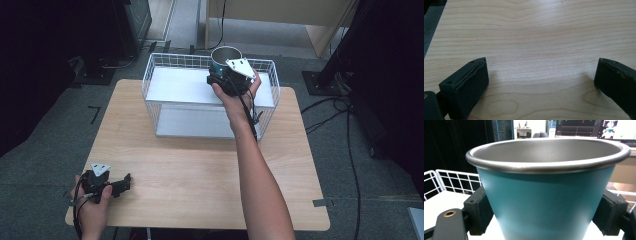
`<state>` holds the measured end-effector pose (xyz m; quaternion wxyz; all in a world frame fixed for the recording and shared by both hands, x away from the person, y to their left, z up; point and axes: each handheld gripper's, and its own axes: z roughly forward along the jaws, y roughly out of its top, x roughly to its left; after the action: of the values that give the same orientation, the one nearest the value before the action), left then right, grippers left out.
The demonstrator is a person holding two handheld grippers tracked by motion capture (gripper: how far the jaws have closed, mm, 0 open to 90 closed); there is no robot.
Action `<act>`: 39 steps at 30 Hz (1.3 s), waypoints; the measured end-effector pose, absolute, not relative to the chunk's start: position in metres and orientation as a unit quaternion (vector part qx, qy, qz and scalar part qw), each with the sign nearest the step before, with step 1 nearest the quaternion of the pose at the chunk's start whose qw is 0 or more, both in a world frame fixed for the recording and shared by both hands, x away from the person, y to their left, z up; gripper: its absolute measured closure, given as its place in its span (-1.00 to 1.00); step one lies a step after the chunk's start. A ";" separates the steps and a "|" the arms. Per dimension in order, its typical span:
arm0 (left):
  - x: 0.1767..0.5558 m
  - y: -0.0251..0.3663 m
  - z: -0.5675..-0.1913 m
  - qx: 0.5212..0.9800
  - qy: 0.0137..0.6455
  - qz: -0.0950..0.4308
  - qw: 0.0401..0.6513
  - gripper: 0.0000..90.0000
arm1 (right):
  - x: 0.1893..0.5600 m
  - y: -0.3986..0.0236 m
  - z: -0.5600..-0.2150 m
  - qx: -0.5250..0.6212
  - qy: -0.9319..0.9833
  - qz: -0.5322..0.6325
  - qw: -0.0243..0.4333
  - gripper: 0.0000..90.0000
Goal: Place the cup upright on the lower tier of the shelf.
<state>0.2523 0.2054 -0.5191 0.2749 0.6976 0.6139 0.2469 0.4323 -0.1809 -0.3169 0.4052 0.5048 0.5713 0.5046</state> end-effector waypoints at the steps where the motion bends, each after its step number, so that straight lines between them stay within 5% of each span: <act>1: 0.252 0.205 -0.519 0.698 0.614 0.247 0.275 -1.00 | 0.434 -0.181 -0.318 0.511 0.567 0.503 0.405 -0.63; 39: 0.252 0.206 -0.519 0.698 0.614 0.247 0.274 -1.00 | 0.428 -0.189 -0.317 0.501 0.588 0.510 0.377 -0.94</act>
<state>0.2523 0.2055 -0.5190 0.2739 0.6983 0.6136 0.2465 0.4277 -0.1889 -0.3170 0.3775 0.5007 0.5884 0.5104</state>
